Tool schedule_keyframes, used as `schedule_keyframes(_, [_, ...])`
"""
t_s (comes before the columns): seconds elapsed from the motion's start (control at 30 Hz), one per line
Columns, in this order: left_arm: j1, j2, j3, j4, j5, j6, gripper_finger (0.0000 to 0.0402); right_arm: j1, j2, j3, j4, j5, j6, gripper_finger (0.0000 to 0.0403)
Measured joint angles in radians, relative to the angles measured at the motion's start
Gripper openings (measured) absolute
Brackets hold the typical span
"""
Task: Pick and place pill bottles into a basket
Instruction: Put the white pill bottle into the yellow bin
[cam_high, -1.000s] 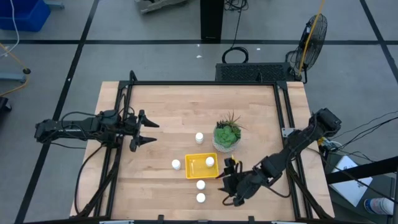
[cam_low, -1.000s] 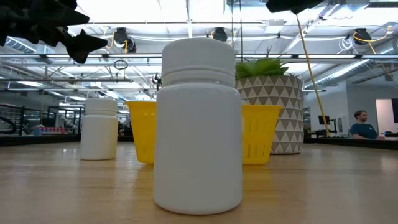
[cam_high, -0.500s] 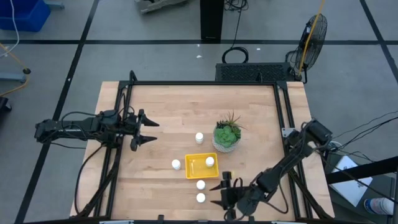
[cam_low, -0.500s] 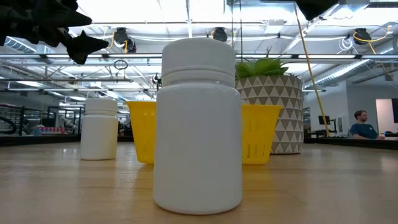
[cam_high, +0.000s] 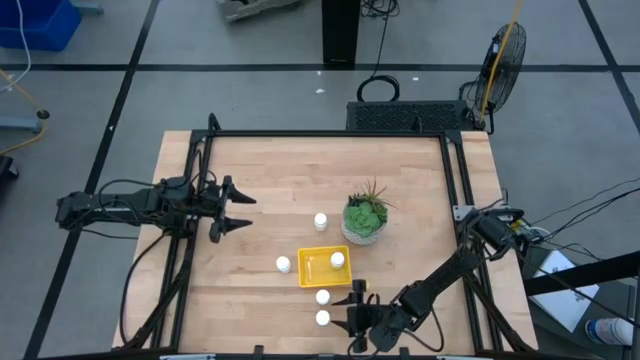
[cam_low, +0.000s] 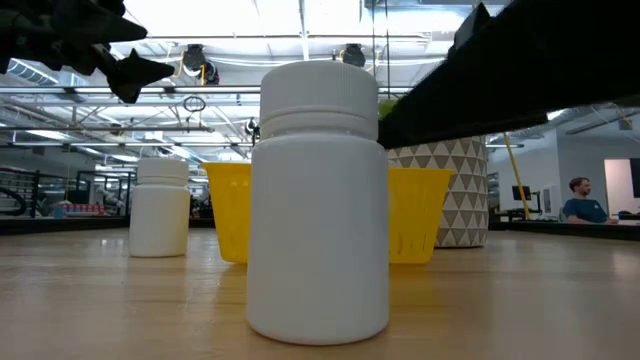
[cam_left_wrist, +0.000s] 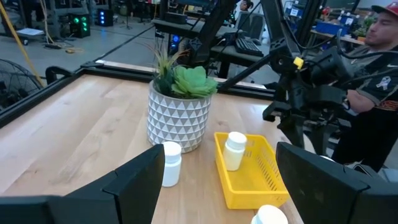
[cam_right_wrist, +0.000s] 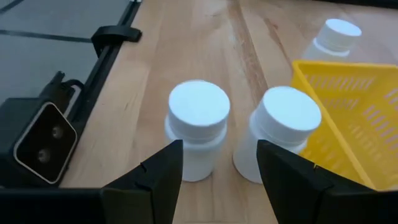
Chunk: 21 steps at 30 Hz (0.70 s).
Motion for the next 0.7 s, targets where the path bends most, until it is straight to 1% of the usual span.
schedule_keyframes(0.23, [-0.016,0.0,0.0,-0.006,0.001,0.007,0.031,-0.001,-0.006,0.0,0.003,0.003,-0.005,0.0196])
schedule_keyframes(0.4, [-0.03,0.0,0.0,-0.004,-0.025,0.01,0.031,-0.023,-0.006,0.0,0.001,0.0,0.018,0.0196])
schedule_keyframes(0.6, [-0.044,0.0,0.0,-0.01,-0.025,0.005,0.031,-0.036,-0.006,0.0,0.001,-0.004,0.028,0.0196])
schedule_keyframes(0.7, [-0.052,0.0,0.0,-0.014,-0.025,0.002,0.031,-0.023,-0.006,0.0,0.023,-0.03,0.029,0.0196])
